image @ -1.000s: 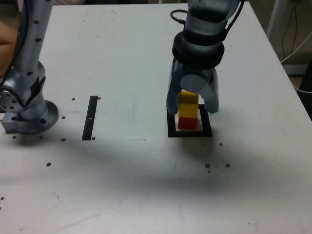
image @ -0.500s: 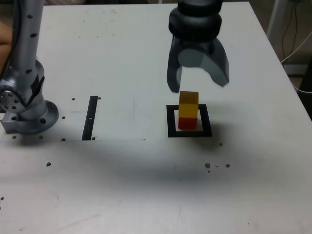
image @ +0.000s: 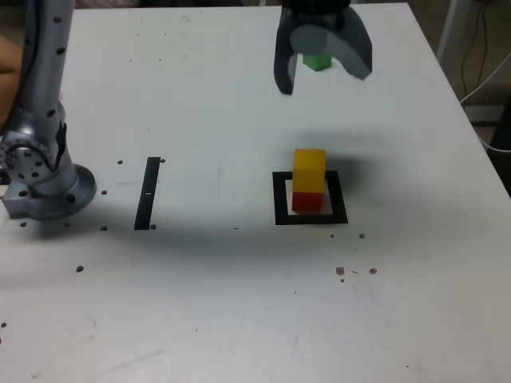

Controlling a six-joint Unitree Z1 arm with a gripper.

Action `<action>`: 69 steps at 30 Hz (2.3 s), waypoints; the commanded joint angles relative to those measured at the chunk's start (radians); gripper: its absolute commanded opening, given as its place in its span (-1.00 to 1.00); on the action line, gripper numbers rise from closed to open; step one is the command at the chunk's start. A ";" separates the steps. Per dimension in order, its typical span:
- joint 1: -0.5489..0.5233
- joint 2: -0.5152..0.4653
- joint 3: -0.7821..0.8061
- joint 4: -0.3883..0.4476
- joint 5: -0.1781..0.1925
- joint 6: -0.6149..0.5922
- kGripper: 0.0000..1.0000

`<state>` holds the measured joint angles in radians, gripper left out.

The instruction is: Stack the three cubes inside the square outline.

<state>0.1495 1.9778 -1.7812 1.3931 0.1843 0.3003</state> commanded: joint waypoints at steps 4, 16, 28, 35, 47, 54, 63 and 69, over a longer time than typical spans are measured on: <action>0.087 0.027 -0.026 0.002 0.015 0.080 0.99; 0.249 0.087 -0.097 0.007 0.036 0.140 0.99; 0.376 0.227 -0.317 0.058 0.028 0.225 0.99; 0.421 0.329 -0.465 0.107 0.012 0.233 0.99; 0.481 0.420 -0.570 0.141 -0.031 0.136 0.97; 0.490 0.445 -0.579 0.149 -0.075 0.017 0.96; 0.493 0.489 -0.624 0.145 -0.096 -0.084 0.94; 0.501 0.524 -0.649 0.143 -0.072 -0.098 0.94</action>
<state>0.6472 2.4859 -2.4216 1.5373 0.1077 0.2045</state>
